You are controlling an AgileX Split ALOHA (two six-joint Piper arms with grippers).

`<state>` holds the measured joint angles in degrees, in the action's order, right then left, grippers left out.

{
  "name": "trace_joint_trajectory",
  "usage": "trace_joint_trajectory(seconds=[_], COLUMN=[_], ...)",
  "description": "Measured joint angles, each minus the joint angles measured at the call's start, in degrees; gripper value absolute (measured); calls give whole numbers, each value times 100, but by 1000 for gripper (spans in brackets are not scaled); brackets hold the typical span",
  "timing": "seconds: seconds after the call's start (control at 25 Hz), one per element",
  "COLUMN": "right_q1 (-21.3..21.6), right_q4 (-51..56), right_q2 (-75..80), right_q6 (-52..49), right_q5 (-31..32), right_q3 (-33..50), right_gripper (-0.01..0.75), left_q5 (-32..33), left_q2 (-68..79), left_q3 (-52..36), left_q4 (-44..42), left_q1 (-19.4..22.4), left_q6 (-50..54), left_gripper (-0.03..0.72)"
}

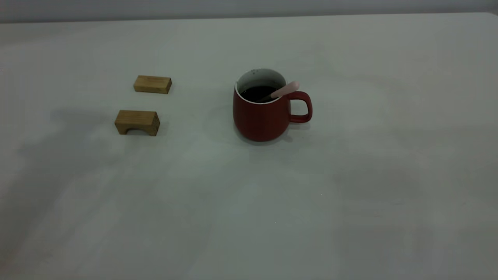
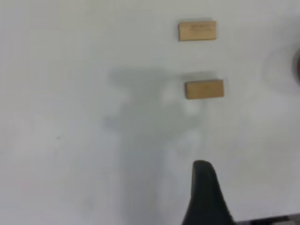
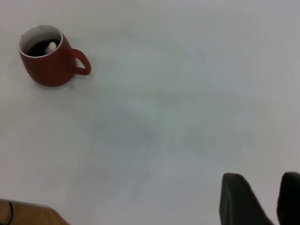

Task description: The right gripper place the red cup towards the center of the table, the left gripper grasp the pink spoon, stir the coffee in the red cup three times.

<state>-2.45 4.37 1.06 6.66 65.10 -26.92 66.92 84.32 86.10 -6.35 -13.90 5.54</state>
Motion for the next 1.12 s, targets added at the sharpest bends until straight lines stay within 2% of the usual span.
trace_joint_trajectory(seconds=[0.28, 0.48, 0.56, 0.88, 1.12], right_q1=[0, 0, 0, 0, 0], right_q4=[0, 0, 0, 0, 0], right_q2=[0, 0, 0, 0, 0], right_q6=[-2, -2, -2, -2, -2], right_q5=[0, 0, 0, 0, 0], right_q3=[0, 0, 0, 0, 0], right_gripper=[241, 241, 241, 241, 241], left_q5=[0, 0, -13, -192, -265], left_q2=[-2358, -3712, -4296, -6370, -7518], left_q3=[-2183, -3669, -4196, -5497, -5788], left_q4=[-129, 125, 143, 221, 284], left_q1=[36, 673, 805, 818, 818], left_q6=[-11, -11, -11, -2, 0], left_gripper=[569, 569, 569, 569, 569])
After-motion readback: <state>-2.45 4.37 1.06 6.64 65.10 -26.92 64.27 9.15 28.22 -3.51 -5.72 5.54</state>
